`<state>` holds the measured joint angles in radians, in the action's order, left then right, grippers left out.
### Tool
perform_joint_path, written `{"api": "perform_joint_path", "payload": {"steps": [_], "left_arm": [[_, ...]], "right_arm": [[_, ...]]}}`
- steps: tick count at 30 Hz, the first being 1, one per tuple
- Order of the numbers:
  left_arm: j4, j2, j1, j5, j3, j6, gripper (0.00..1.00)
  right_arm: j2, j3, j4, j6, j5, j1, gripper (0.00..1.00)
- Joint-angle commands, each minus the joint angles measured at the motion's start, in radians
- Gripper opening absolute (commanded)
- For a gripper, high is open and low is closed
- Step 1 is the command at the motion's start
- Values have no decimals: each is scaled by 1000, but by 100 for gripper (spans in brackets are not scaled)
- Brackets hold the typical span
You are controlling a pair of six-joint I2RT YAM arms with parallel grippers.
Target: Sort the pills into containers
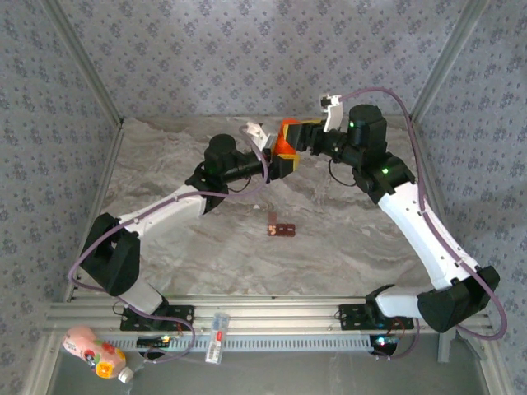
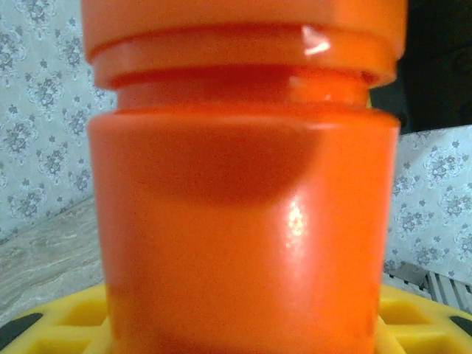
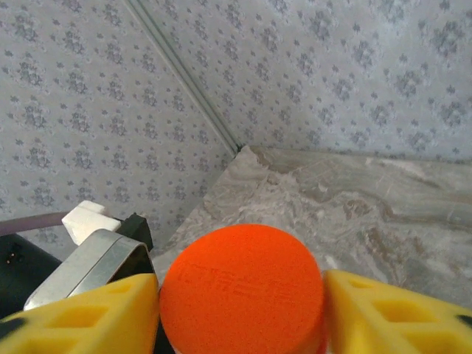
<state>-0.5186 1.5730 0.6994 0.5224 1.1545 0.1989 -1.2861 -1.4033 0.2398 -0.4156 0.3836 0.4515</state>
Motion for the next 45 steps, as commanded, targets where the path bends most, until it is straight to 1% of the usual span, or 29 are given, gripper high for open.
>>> {"api": "perform_joint_path", "payload": {"steps": [1, 2, 4, 7, 9, 13, 16, 19, 23, 30, 32, 35, 39, 41, 45], "left_arm": [[-30, -30, 17, -4, 35, -25, 0], [-38, -32, 14, 0, 32, -18, 0], [-50, -39, 7, 14, 26, -5, 0], [-77, -49, -4, 53, 15, 27, 0], [-117, -52, -15, 94, 5, 63, 0], [-202, -40, -47, 207, 3, 170, 0], [-237, -27, -57, 276, 17, 230, 0], [-239, -20, -57, 308, 28, 250, 0], [-235, -16, -57, 334, 37, 260, 0], [-227, -10, -58, 345, 44, 269, 0], [-225, -10, -57, 347, 45, 267, 0], [-223, -8, -57, 349, 50, 265, 0], [-224, -5, -57, 351, 52, 269, 0], [-223, -4, -56, 352, 52, 270, 0], [-193, -6, -58, 343, 56, 251, 0]], "right_arm": [[35, -4, 20, -1, 81, -23, 73], [55, 3, 9, 0, 104, -44, 77], [104, 27, -36, 0, 195, -94, 83], [130, 22, -28, 43, 336, -164, 87], [118, 14, -27, 54, 426, -204, 88], [38, -29, -36, 78, 614, -258, 89], [-28, -79, -46, 80, 698, -265, 88], [-58, -108, -50, 80, 723, -252, 88], [-90, -130, -60, 74, 722, -232, 87], [-129, -154, -67, 72, 715, -194, 83], [-134, -154, -68, 72, 715, -188, 80], [-138, -157, -67, 72, 715, -179, 73], [-141, -160, -66, 70, 712, -172, 57], [-141, -161, -63, 67, 706, -169, 52], [-139, -162, -24, 76, 661, -159, 49]]}}
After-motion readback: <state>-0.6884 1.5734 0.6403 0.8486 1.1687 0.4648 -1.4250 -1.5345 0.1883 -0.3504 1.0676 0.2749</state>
